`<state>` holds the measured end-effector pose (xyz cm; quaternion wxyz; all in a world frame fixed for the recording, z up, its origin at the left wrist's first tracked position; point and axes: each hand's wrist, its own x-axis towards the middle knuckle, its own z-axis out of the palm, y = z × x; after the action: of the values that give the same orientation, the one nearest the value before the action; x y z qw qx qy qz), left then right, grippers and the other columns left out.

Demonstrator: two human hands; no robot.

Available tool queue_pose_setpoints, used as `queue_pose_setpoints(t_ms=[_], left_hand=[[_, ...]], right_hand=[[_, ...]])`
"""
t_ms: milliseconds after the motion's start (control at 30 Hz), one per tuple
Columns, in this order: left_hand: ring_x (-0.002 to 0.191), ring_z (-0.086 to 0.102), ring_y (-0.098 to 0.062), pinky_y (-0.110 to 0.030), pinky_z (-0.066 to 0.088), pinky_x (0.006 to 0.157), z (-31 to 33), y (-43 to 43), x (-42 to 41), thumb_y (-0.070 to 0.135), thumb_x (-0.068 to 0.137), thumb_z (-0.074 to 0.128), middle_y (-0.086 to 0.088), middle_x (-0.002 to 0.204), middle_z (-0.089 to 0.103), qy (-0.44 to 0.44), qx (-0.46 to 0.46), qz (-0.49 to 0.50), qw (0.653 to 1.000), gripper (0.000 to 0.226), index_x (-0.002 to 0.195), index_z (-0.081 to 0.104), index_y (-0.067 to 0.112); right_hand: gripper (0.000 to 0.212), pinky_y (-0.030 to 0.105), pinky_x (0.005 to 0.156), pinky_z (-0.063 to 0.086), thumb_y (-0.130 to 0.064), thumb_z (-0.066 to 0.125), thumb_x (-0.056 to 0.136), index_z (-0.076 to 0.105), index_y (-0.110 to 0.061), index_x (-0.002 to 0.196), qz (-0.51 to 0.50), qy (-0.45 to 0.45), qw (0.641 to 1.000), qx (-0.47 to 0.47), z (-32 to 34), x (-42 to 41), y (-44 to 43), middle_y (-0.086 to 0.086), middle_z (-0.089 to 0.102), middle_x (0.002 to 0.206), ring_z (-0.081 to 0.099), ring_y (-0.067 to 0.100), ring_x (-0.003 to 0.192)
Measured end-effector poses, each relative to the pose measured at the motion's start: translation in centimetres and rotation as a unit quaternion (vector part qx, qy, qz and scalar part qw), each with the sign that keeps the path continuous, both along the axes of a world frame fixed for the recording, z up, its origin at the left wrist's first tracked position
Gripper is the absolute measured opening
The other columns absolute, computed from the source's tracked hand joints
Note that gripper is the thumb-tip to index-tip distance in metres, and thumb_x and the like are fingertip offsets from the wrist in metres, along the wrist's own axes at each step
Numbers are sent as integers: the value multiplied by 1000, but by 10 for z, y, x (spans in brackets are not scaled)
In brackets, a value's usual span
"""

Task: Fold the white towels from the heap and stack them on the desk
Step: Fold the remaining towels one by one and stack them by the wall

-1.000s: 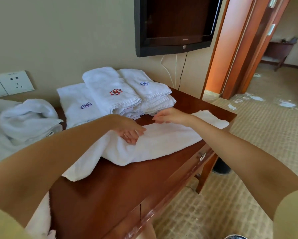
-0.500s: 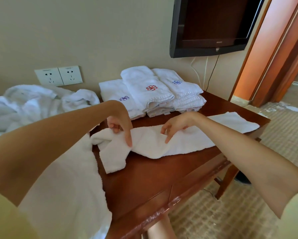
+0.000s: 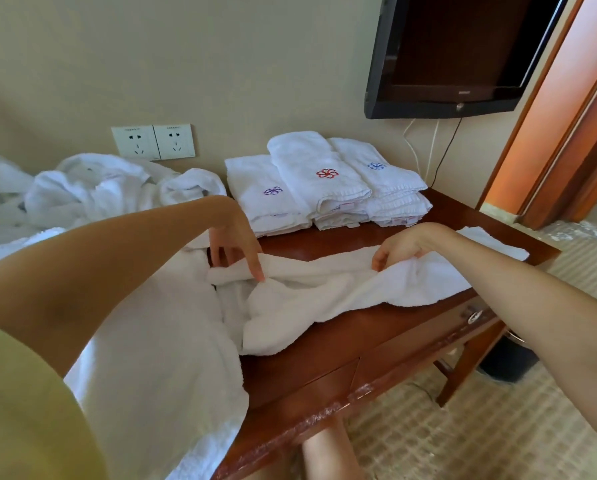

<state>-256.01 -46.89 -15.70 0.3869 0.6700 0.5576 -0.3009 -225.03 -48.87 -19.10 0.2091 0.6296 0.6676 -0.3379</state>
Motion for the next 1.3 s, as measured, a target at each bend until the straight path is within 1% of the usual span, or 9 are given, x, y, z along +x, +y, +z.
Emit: queue_pose_setpoints(t_ms=[133,233,367,433,567,667,833,1100,1300], left_hand=[[106,65,-17,-32,51,91,-12,-7,-3,33,78,78,2,115,69,37,16,-57,998,47,121,60,27],[92,65,-17,-25,51,76,-26,-3,5,32,80,76,0,104,68,-3,149,-61,987,41,115,63,17],[103,57,-24,-29,43,79,-34,12,6,23,87,60,-6,113,59,-9,419,-96,903,28,112,54,10],[106,55,-26,-33,42,81,-36,20,4,15,86,58,-9,118,58,-13,453,-115,884,19,102,49,11],[104,51,-19,-28,39,84,-39,20,7,27,79,77,0,116,54,-159,393,-122,897,52,121,49,17],[89,57,-16,-24,47,76,-36,12,22,19,78,78,7,91,57,-251,406,-92,874,31,101,59,20],[69,64,-8,-17,54,64,-30,0,32,10,83,72,-3,92,65,-71,191,-144,968,14,94,64,14],[62,53,-10,-22,52,73,-9,-16,19,2,88,55,6,61,59,17,24,-106,994,13,81,58,13],[78,61,-10,-21,53,74,-14,-45,44,25,87,69,3,88,64,47,77,-172,981,14,98,66,16]], right_hand=[[11,22,68,53,-13,63,91,63,-22,98,-25,-7,1000,18,-2,13,0,-5,64,94,61,10,81],[12,29,83,52,-19,67,89,63,-24,98,-31,-13,998,46,-5,26,4,-4,63,98,59,13,90],[8,31,92,48,-21,66,88,62,-26,93,-44,-25,992,118,-11,54,5,-1,61,107,56,15,99],[7,32,91,47,-21,67,89,61,-25,91,-57,-15,987,147,-14,65,4,-1,60,105,55,16,98],[15,22,77,41,-32,68,88,56,-26,82,-63,-6,987,146,-13,65,1,-9,55,89,51,9,85],[33,20,68,34,-40,70,85,51,-20,67,-60,11,988,140,-6,53,-2,-7,51,71,45,8,67],[26,20,71,40,-44,72,82,59,-23,75,-42,-42,995,86,4,43,-11,-8,57,79,51,8,74],[28,21,95,43,-43,65,88,67,-25,109,-40,-22,998,51,12,50,-34,-9,62,113,55,9,110],[41,16,85,41,-29,75,82,58,-29,118,-14,-41,998,40,11,49,-38,-9,56,118,51,10,112]])
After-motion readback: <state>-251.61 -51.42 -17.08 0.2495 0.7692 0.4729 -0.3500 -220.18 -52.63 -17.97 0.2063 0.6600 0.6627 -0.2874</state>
